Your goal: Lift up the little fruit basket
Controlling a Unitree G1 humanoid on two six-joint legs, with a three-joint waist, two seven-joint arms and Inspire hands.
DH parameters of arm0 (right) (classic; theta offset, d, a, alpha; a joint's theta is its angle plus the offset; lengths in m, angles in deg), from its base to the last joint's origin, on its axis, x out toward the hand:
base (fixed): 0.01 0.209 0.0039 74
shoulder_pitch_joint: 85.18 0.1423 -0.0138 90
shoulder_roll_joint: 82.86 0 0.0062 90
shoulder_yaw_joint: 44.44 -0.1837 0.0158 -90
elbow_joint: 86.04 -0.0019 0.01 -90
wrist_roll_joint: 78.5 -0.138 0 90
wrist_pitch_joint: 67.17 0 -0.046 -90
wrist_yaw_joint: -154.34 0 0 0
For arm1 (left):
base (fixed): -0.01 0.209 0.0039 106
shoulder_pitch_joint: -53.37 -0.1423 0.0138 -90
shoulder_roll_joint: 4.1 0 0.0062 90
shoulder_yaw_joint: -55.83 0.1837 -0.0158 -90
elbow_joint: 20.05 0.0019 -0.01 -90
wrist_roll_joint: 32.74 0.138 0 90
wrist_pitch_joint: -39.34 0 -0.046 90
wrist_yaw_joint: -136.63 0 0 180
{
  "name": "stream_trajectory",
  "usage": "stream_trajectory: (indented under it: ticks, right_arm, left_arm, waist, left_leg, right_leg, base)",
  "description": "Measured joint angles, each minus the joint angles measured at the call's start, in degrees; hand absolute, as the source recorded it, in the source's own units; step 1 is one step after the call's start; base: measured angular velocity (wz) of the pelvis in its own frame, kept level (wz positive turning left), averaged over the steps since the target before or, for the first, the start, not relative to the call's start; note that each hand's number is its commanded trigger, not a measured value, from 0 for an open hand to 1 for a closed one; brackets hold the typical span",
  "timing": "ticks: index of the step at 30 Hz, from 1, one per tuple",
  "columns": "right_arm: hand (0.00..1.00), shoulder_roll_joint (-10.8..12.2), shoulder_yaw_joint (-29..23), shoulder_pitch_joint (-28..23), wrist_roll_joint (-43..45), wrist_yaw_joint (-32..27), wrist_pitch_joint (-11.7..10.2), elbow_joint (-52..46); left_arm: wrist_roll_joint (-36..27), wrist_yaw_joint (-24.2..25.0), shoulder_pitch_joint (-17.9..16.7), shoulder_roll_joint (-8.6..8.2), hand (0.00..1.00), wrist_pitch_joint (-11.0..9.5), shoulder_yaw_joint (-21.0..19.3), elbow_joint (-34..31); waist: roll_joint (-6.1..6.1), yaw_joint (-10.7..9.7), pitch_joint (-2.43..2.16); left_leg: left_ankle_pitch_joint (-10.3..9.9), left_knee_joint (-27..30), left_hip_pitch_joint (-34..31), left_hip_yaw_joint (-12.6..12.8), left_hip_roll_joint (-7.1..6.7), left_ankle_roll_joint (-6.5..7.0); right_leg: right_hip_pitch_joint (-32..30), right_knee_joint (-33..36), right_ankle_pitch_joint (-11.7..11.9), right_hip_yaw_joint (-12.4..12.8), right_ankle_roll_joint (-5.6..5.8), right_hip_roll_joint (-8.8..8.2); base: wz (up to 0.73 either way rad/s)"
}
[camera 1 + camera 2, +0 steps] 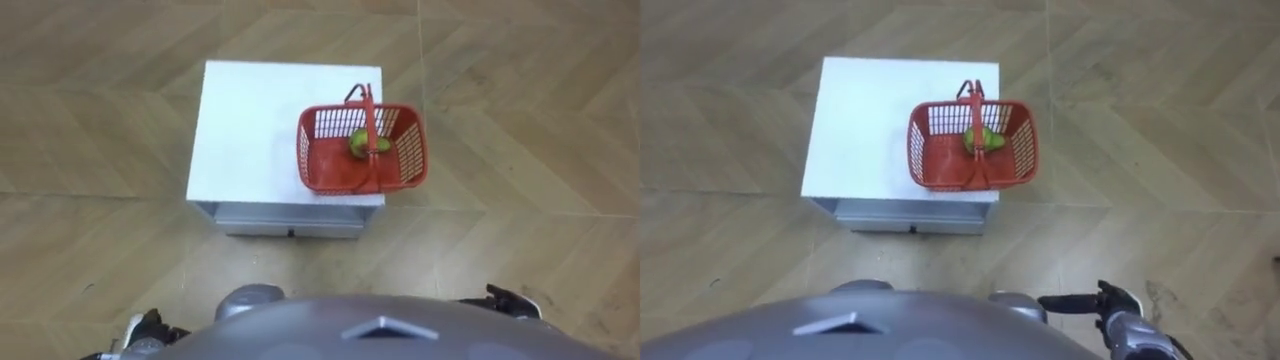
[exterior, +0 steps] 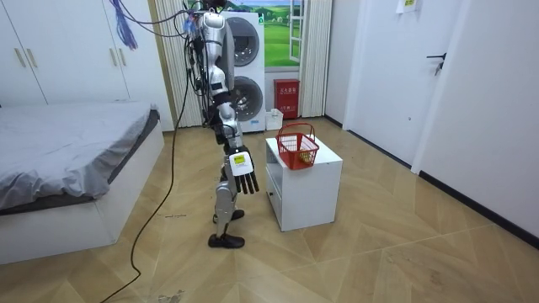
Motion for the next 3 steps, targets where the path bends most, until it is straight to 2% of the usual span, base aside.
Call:
stream_trajectory:
  ticks: [3]
  right_arm:
    - [0.00,0.4,-0.1,-0.5,1.0,-2.1,0.1,1.4]
  left_arm:
    - [1.9,0.5,-0.2,-0.93,0.00,0.5,-0.4,-0.1]
  waist:
    - [0.52,-0.5,-0.09]
  left_leg:
    - [0.0,0.0,0.2,-0.3,0.00,-0.08]
  right_leg:
    - [0.3,0.0,0.0,-0.1,-0.01,0.04]
  base:
    - [0.04]
